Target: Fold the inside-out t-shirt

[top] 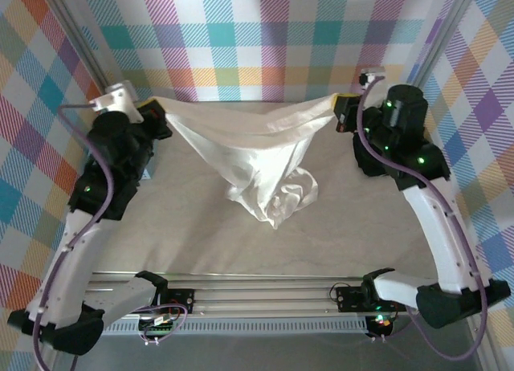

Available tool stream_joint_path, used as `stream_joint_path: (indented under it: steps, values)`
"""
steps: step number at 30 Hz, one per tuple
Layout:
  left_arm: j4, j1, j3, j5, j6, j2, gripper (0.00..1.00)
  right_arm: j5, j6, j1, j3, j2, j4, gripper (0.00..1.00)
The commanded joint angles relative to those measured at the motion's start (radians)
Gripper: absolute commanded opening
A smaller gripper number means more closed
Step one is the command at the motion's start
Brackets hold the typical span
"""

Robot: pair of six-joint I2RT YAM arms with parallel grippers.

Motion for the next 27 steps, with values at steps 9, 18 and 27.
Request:
stream_joint_path:
  steps: [9,18,27]
  values:
    - [-0.104,0.014,-0.051,0.029,-0.009,0.017,0.00,-0.089,0.069,-0.005,-0.113,-0.136,0.024,0.00]
    - [-0.026,0.088,0.222,0.000,0.029,0.427,0.00,0.004,0.045,-0.075,0.100,0.229,0.153,0.00]
    - [-0.169,0.120,0.992,0.156,0.097,0.653,0.00,-0.081,0.045,-0.127,0.958,0.538,-0.013,0.00]
